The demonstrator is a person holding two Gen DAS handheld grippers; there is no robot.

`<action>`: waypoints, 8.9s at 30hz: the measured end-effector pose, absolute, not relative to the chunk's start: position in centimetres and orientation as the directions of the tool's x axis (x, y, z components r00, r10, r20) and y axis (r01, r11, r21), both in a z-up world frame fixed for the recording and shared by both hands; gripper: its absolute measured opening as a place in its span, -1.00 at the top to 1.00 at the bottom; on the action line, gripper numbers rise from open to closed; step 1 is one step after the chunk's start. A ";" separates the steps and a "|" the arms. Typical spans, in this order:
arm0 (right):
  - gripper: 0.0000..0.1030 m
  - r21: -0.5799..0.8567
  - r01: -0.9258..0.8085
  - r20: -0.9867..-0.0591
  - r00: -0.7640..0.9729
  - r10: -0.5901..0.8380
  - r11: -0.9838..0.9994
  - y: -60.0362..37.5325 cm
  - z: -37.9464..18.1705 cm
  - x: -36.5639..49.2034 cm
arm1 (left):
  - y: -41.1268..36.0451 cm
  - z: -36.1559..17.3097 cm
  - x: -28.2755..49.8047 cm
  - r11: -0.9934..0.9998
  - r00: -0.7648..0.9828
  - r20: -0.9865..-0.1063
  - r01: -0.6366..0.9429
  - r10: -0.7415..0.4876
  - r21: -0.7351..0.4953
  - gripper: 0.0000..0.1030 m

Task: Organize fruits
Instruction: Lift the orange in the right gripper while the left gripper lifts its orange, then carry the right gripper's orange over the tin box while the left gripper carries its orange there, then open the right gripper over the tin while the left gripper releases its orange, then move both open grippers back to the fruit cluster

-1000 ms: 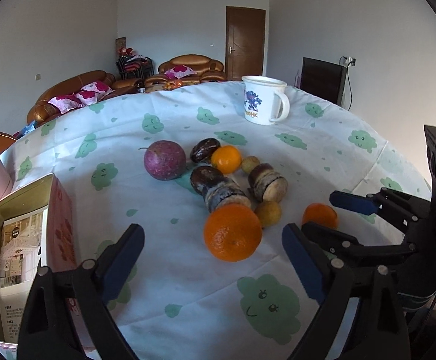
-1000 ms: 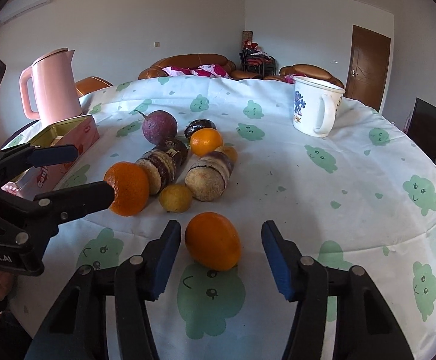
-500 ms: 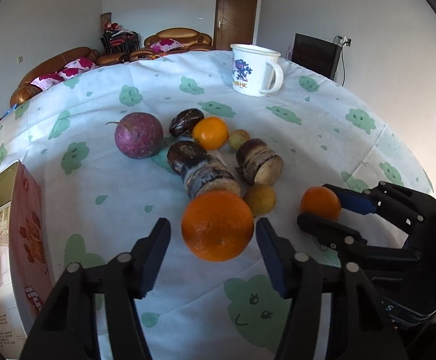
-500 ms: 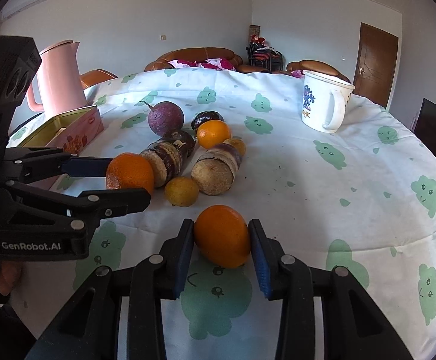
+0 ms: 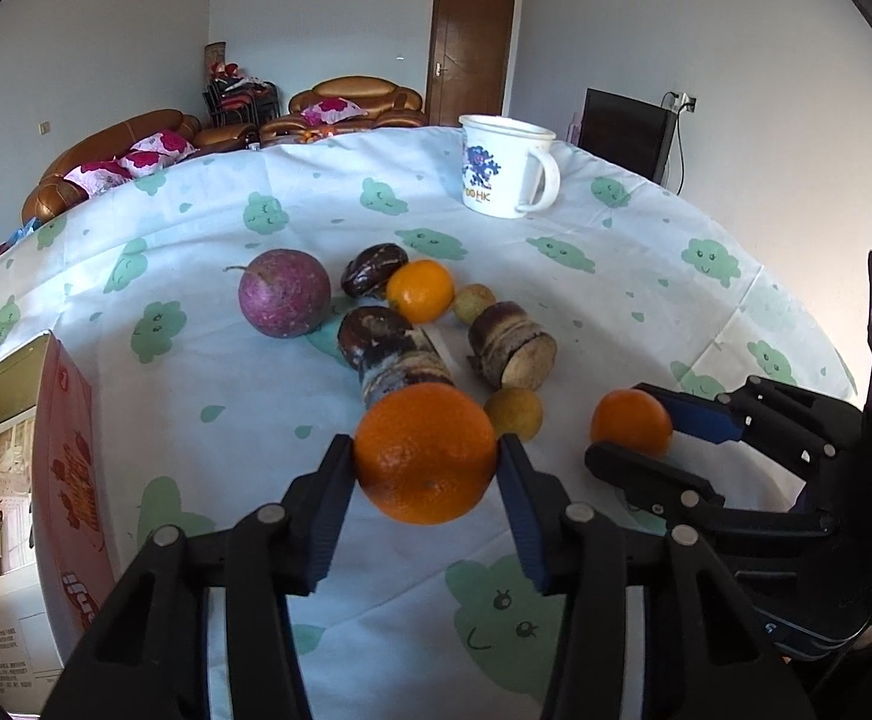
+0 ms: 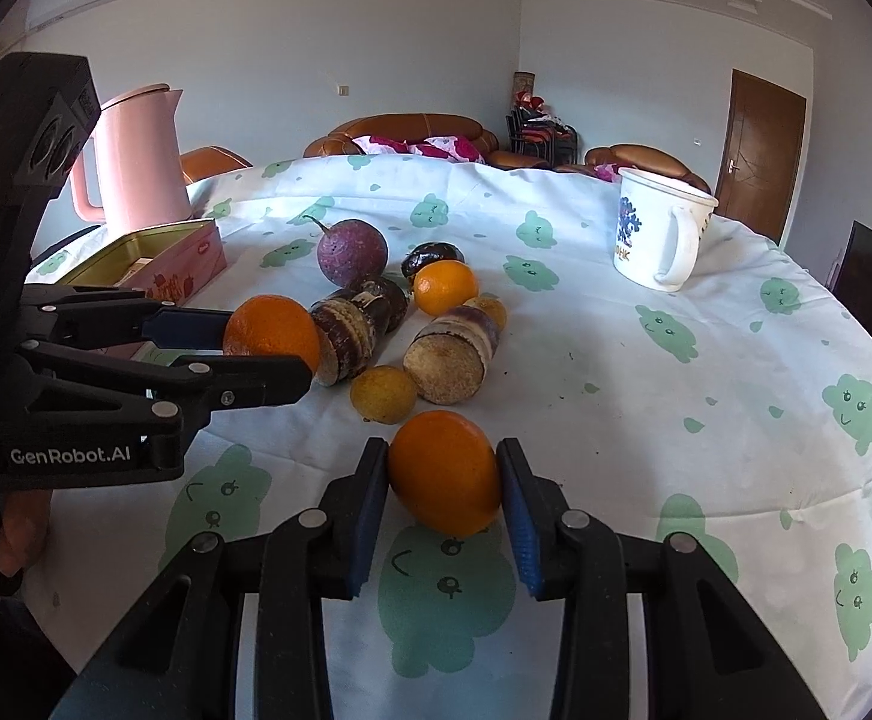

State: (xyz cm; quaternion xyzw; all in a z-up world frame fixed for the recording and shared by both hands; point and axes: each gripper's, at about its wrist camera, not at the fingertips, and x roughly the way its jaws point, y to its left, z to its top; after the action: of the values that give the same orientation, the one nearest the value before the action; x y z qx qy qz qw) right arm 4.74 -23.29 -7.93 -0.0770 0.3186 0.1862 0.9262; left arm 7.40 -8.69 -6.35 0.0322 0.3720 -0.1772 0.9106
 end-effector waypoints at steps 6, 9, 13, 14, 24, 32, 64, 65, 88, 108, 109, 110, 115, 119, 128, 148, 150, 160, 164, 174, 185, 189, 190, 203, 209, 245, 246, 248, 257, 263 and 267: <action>0.25 -0.026 -0.398 -0.596 0.743 0.306 0.917 -23.3 -7.7 4.4 | -8.6 -6.0 7.0 0.938 0.688 -0.665 0.343 -0.292 -0.057 0.04; 0.25 -0.023 -0.399 -0.581 0.752 0.313 0.917 -23.5 -7.6 4.2 | -8.6 -5.8 6.8 0.940 0.700 -0.655 0.339 -0.286 -0.049 0.04; 0.25 -0.021 -0.404 -0.562 0.762 0.323 0.915 -23.5 -7.5 4.0 | -8.6 -5.6 6.5 0.944 0.720 -0.638 0.329 -0.274 -0.034 0.04; 0.25 -0.021 -0.405 -0.557 0.764 0.326 0.914 -23.6 -7.5 3.9 | -8.5 -5.5 6.4 0.945 0.724 -0.634 0.326 -0.270 -0.030 0.04; 0.25 -0.027 -0.417 -0.520 0.782 0.343 0.909 -23.7 -7.4 3.4 | -8.2 -5.0 5.8 0.953 0.762 -0.597 0.304 -0.251 -0.013 0.04; 0.25 -0.034 -0.418 -0.491 0.798 0.349 0.908 -23.8 -7.2 2.8 | -8.1 -4.6 5.2 0.957 0.789 -0.566 0.292 -0.240 0.001 0.04; 0.25 -0.075 -0.420 -0.381 0.851 0.363 0.905 -24.0 -6.7 1.0 | -7.0 -3.5 3.4 0.973 0.863 -0.467 0.231 -0.194 0.023 0.04; 0.25 -0.078 -0.418 -0.379 0.852 0.361 0.905 -24.0 -6.6 0.9 | -6.9 -3.5 3.3 0.973 0.864 -0.465 0.228 -0.192 0.022 0.04; 0.25 -0.082 -0.409 -0.300 0.880 0.369 0.909 -23.9 -5.4 -0.1 | -5.3 -2.1 2.3 0.987 0.913 -0.387 0.158 -0.130 0.042 0.04; 0.25 -0.082 -0.407 -0.241 0.894 0.378 0.910 -23.8 -3.3 0.4 | -4.9 -1.4 1.8 0.990 0.940 -0.333 0.112 -0.078 0.084 0.04; 0.25 -0.082 -0.409 -0.239 0.893 0.380 0.909 -23.7 -3.2 0.5 | -4.9 -1.4 1.8 0.990 0.940 -0.333 0.111 -0.076 0.086 0.04; 0.25 -0.083 -0.410 -0.236 0.893 0.382 0.908 -23.7 -3.0 0.6 | -4.9 -1.4 1.8 0.990 0.940 -0.332 0.109 -0.074 0.088 0.04; 0.25 -0.075 -0.424 -0.235 0.887 0.397 0.903 -23.4 -2.5 1.2 | -4.7 -1.3 1.8 0.991 0.943 -0.328 0.094 -0.058 0.098 0.04; 0.25 -0.055 -0.432 -0.243 0.880 0.408 0.900 -23.1 -2.3 1.8 | -4.3 -1.3 1.9 0.992 0.942 -0.333 0.082 -0.046 0.094 0.04; 0.25 -0.042 -0.467 -0.248 0.861 0.444 0.883 -21.1 -1.8 2.4 | -2.4 -1.4 1.9 0.997 0.938 -0.347 0.042 -0.015 0.072 0.04; 0.25 -0.071 -0.604 -0.293 0.774 0.562 0.794 -13.2 -0.2 4.1 | 4.4 -1.9 2.6 0.995 0.907 -0.411 -0.096 0.092 0.013 0.04; 0.25 -0.068 -0.616 -0.300 0.763 0.572 0.785 -12.5 -0.2 4.3 | 4.8 -2.0 2.6 0.995 0.903 -0.418 -0.103 0.097 0.009 0.04; 0.25 -0.062 -0.667 -0.331 0.715 0.616 0.742 -9.2 0.3 5.6 | 7.3 -2.5 3.3 0.987 0.877 -0.457 -0.162 0.145 0.001 0.04; 0.25 -0.067 -0.684 -0.346 0.699 0.626 0.726 -8.0 0.2 5.8 | 8.0 -2.7 3.3 0.984 0.870 -0.467 -0.177 0.156 -0.001 0.04; 0.25 -0.065 -0.716 -0.388 0.660 0.643 0.695 -5.4 -0.4 6.8 | 9.6 -3.2 3.5 0.979 0.852 -0.495 -0.202 0.172 -0.007 0.04; 0.25 -0.058 -0.744 -0.442 0.617 0.651 0.666 -2.0 -1.9 7.8 | 11.5 -3.6 3.5 0.972 0.839 -0.509 -0.234 0.190 -0.022 0.04; 0.25 -0.051 -0.749 -0.461 0.604 0.650 0.660 -1.3 -2.4 8.1 | 12.0 -3.8 3.6 0.971 0.836 -0.516 -0.238 0.189 -0.029 0.04; 0.25 -0.051 -0.751 -0.464 0.602 0.650 0.659 -1.1 -2.5 8.2 | 12.1 -3.8 3.7 0.970 0.834 -0.518 -0.240 0.191 -0.028 0.04; 0.25 -0.036 -0.773 -0.511 0.559 0.653 0.634 0.8 -4.0 8.4 | 13.4 -4.6 4.1 0.966 0.815 -0.545 -0.255 0.197 -0.032 0.04; 0.25 -0.028 -0.776 -0.536 0.544 0.646 0.631 1.2 -4.5 9.0 | 13.6 -4.8 4.3 0.968 0.810 -0.556 -0.249 0.188 -0.035 0.04; -0.07 -0.027 -0.692 -0.485 0.640 0.596 0.721 -2.9 -2.8 9.0 | 11.8 -2.7 2.5 0.968 0.865 -0.462 -0.245 0.195 -0.050 -0.79; -0.10 -0.029 -0.675 -0.477 0.657 0.584 0.737 -3.8 -2.5 8.9 | 11.0 -2.4 2.4 0.972 0.874 -0.449 -0.231 0.188 -0.044 -0.87; -0.26 -0.033 -0.639 -0.463 0.692 0.555 0.769 -5.8 -1.9 9.0 | 9.2 -1.8 2.3 0.981 0.888 -0.429 -0.194 0.165 -0.024 -0.88; -0.28 -0.013 -0.424 -0.436 0.817 0.377 0.905 -16.3 -1.4 9.1 | 1.6 -1.6 4.0 0.999 0.896 -0.442 -0.023 0.035 0.032 -0.89; -0.28 0.029 -0.298 -0.476 0.835 0.276 0.954 -21.6 -2.8 10.1 | -2.1 -2.5 5.5 0.997 0.871 -0.490 0.064 -0.035 0.043 -0.89; -0.28 0.058 -0.278 -0.518 0.813 0.266 0.959 -23.4 -3.9 9.9 | -3.3 -3.2 6.4 0.994 0.850 -0.523 0.100 -0.070 0.030 -0.89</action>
State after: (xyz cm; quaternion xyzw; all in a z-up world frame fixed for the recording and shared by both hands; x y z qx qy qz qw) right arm 9.86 -23.44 -3.85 -0.0102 0.2708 0.1429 0.9519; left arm 6.42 -3.35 -3.20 0.0280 0.2705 -0.0444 0.9613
